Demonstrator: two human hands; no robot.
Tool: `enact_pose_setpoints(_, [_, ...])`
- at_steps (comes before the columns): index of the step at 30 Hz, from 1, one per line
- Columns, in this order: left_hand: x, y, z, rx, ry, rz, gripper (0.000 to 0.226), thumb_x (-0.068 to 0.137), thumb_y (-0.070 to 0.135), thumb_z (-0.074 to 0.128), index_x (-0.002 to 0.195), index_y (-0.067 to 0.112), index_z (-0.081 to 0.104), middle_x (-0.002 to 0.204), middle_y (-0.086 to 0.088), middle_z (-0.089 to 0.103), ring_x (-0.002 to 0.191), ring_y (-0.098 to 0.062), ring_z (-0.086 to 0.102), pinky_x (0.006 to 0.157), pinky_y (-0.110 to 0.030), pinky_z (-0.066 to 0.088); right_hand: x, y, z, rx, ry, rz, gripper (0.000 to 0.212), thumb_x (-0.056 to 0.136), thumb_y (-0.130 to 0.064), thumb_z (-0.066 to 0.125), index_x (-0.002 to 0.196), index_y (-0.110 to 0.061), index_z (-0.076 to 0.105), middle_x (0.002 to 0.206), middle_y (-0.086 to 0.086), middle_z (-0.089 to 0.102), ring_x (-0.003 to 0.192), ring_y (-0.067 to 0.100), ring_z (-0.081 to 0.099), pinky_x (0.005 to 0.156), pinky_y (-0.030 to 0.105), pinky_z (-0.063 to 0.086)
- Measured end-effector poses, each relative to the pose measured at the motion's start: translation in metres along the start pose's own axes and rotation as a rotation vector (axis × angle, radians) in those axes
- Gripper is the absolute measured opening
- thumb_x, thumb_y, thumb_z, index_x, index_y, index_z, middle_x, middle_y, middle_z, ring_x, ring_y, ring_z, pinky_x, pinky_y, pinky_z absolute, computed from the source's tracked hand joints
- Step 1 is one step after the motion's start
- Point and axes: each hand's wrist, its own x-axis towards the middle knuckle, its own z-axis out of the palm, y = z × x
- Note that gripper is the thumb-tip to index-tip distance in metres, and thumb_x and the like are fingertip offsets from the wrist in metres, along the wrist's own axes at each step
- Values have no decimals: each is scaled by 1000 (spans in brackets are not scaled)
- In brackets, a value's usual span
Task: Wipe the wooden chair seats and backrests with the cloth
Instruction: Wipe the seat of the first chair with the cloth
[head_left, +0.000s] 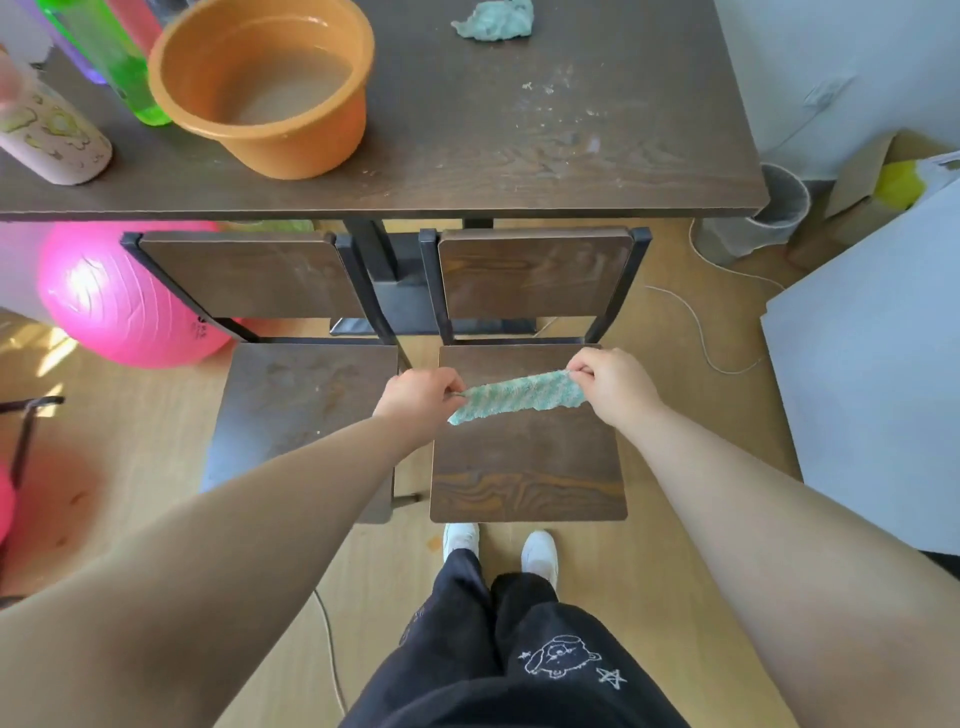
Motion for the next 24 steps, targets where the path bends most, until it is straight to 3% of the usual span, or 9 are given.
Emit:
enact_pose_setpoints(2, [-4,-3,26,-4,-25,-32,10,96,32,57,94,25,64,91,4,64,90,-22,59,79,-34,45,-5,16,22,29,-37,3,18,97,-15,51,95,-20,67,86,1,68,88,22,57,92,38,47])
enact_pose_setpoints(5, [-5,-8,67,-5,-58,-92,14,96,34,58,97,23,66,96,3,66,90,-22,59,79,-35,48,-13,41,49,62,-102,6,18,98,-15,51,97,-18,68,91,1,68,98,22,55,82,37,51])
enact_pose_setpoints(9, [0,-9,116,-24,-103,-140,16,97,35,57,101,23,67,98,2,67,89,-20,60,80,-37,52,-22,75,81,111,-161,36,16,96,-13,55,96,-15,70,85,4,70,88,25,59,94,38,46])
enact_pose_setpoints(14, [29,-17,165,-1,-133,-133,15,96,34,56,102,24,66,91,7,62,83,-17,56,66,-30,41,-19,114,120,146,-194,111,14,96,-15,57,94,-15,71,82,4,70,81,26,61,88,37,47])
enact_pose_setpoints(16, [42,-22,181,0,-139,-133,15,96,35,57,103,25,65,88,8,59,81,-17,54,63,-29,37,-13,125,133,129,-209,132,15,96,-17,56,97,-17,71,87,2,70,87,24,61,78,38,52])
enact_pose_setpoints(24, [89,-51,232,-2,-158,-163,15,96,35,58,104,25,67,93,4,64,85,-21,58,70,-30,44,17,156,176,65,-271,113,20,97,-13,52,99,-19,71,90,1,71,97,25,58,83,39,51])
